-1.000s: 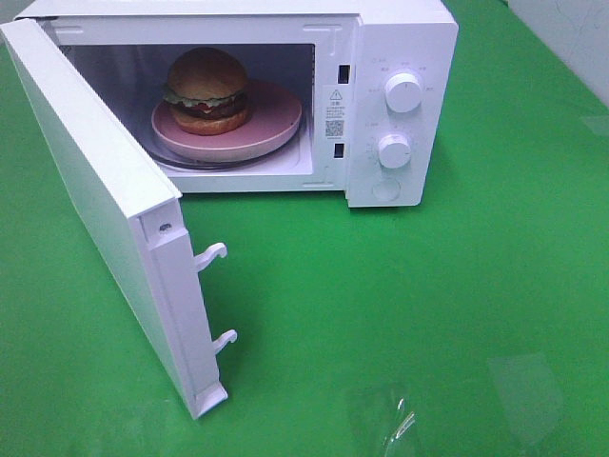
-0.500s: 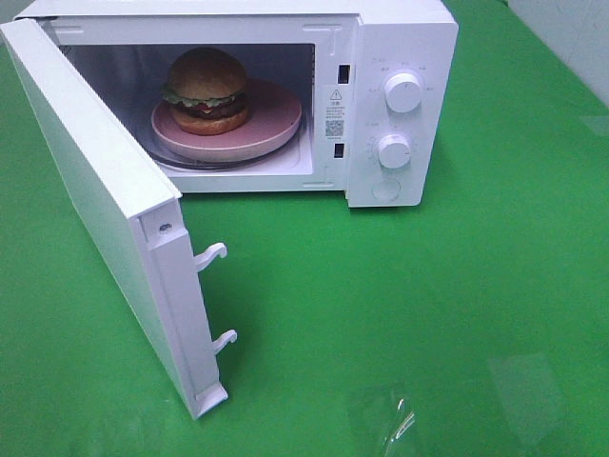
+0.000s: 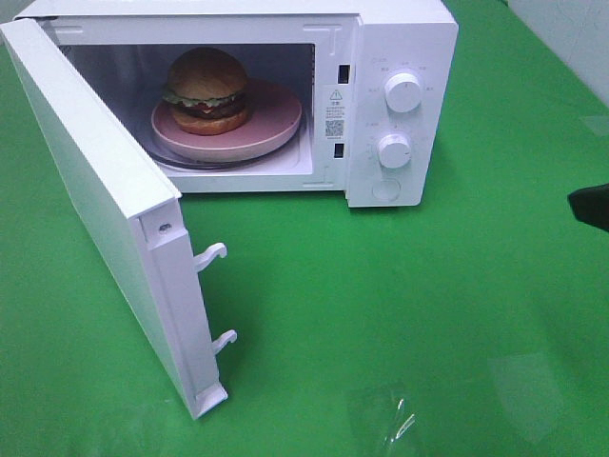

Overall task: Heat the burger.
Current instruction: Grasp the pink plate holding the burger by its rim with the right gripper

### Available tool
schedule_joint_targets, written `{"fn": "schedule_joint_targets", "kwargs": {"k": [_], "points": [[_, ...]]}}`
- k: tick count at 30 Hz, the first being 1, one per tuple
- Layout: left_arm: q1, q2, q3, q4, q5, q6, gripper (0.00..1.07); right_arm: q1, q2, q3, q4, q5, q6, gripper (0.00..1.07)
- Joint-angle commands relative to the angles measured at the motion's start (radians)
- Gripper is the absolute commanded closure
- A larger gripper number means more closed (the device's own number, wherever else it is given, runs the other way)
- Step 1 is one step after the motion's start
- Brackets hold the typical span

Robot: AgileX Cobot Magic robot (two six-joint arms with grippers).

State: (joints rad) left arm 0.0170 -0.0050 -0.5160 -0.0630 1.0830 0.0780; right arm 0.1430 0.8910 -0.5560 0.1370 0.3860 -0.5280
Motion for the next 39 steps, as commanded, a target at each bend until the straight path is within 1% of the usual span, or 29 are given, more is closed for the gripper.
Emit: {"fn": "schedule_joint_targets", "kwargs": {"k": [1, 2, 5, 7, 8, 9, 10, 11, 12, 13, 14, 15, 16, 17, 18, 19, 20, 21, 22, 26, 27, 28, 29, 30, 31, 32, 33, 38, 39], "points": [[0.001, -0.018, -0.001, -0.002, -0.013, -0.008, 0.07, 0.041, 0.059, -0.032, 0.022, -0.023, -0.098, 0.32], [0.001, -0.018, -0.001, -0.002, -0.013, -0.008, 0.07, 0.079, 0.105, -0.054, -0.009, -0.035, -0.135, 0.32], [0.001, -0.018, -0.001, -0.002, -0.013, -0.008, 0.07, 0.099, 0.131, -0.065, -0.037, -0.047, -0.147, 0.32], [0.001, -0.018, -0.001, -0.002, -0.013, -0.008, 0.07, 0.164, 0.230, -0.100, -0.162, -0.123, -0.159, 0.32], [0.001, -0.018, -0.001, -0.002, -0.013, -0.008, 0.07, 0.164, 0.230, -0.100, -0.162, -0.123, -0.159, 0.32], [0.001, -0.018, -0.001, -0.002, -0.013, -0.008, 0.07, 0.188, 0.272, -0.123, -0.219, -0.153, -0.159, 0.32], [0.001, -0.018, -0.001, -0.002, -0.013, -0.008, 0.07, 0.188, 0.272, -0.123, -0.219, -0.153, -0.159, 0.32], [0.001, -0.018, -0.001, -0.002, -0.013, -0.008, 0.07, 0.216, 0.320, -0.150, -0.280, -0.177, -0.159, 0.32], [0.001, -0.018, -0.001, -0.002, -0.013, -0.008, 0.07, 0.216, 0.320, -0.150, -0.280, -0.177, -0.159, 0.32], [0.001, -0.018, -0.001, -0.002, -0.013, -0.008, 0.07, 0.246, 0.360, -0.175, -0.346, -0.199, -0.159, 0.32], [0.001, -0.018, -0.001, -0.002, -0.013, -0.008, 0.07, 0.246, 0.360, -0.175, -0.346, -0.199, -0.159, 0.32], [0.001, -0.018, -0.001, -0.002, -0.013, -0.008, 0.07, 0.261, 0.381, -0.186, -0.375, -0.206, -0.159, 0.32], [0.001, -0.018, -0.001, -0.002, -0.013, -0.008, 0.07, 0.292, 0.421, -0.213, -0.444, -0.219, -0.158, 0.32], [0.001, -0.018, -0.001, -0.002, -0.013, -0.008, 0.07, 0.292, 0.421, -0.213, -0.444, -0.219, -0.158, 0.32], [0.001, -0.018, -0.001, -0.002, -0.013, -0.008, 0.07, 0.315, 0.454, -0.240, -0.496, -0.224, -0.158, 0.32], [0.001, -0.018, -0.001, -0.002, -0.013, -0.008, 0.07, 0.315, 0.454, -0.240, -0.496, -0.224, -0.158, 0.32], [0.001, -0.018, -0.001, -0.002, -0.013, -0.008, 0.07, 0.339, 0.487, -0.263, -0.544, -0.224, -0.158, 0.31], [0.001, -0.018, -0.001, -0.002, -0.013, -0.008, 0.07, 0.339, 0.487, -0.263, -0.544, -0.224, -0.158, 0.31], [0.001, -0.018, -0.001, -0.002, -0.013, -0.008, 0.07, 0.366, 0.517, -0.283, -0.577, -0.240, -0.154, 0.30], [0.001, -0.018, -0.001, -0.002, -0.013, -0.008, 0.07, 0.402, 0.569, -0.320, -0.612, -0.253, -0.152, 0.30], [0.001, -0.018, -0.001, -0.002, -0.013, -0.008, 0.07, 0.422, 0.600, -0.341, -0.652, -0.259, -0.152, 0.30], [0.001, -0.018, -0.001, -0.002, -0.013, -0.008, 0.07, 0.422, 0.600, -0.341, -0.652, -0.259, -0.152, 0.30], [0.001, -0.018, -0.001, -0.002, -0.013, -0.008, 0.07, 0.447, 0.629, -0.362, -0.702, -0.267, -0.149, 0.30], [0.001, -0.018, -0.001, -0.002, -0.013, -0.008, 0.07, 0.447, 0.629, -0.362, -0.702, -0.267, -0.149, 0.30], [0.001, -0.018, -0.001, -0.002, -0.013, -0.008, 0.07, 0.471, 0.662, -0.385, -0.739, -0.268, -0.150, 0.30], [0.001, -0.018, -0.001, -0.002, -0.013, -0.008, 0.07, 0.471, 0.662, -0.385, -0.739, -0.268, -0.150, 0.30], [0.001, -0.018, -0.001, -0.002, -0.013, -0.008, 0.07, 0.489, 0.696, -0.412, -0.763, -0.270, -0.149, 0.30], [0.001, -0.018, -0.001, -0.002, -0.013, -0.008, 0.07, 0.501, 0.780, -0.479, -0.783, -0.283, -0.151, 0.30], [0.001, -0.018, -0.001, -0.002, -0.013, -0.008, 0.07, 0.501, 0.780, -0.479, -0.783, -0.283, -0.151, 0.30]]}}
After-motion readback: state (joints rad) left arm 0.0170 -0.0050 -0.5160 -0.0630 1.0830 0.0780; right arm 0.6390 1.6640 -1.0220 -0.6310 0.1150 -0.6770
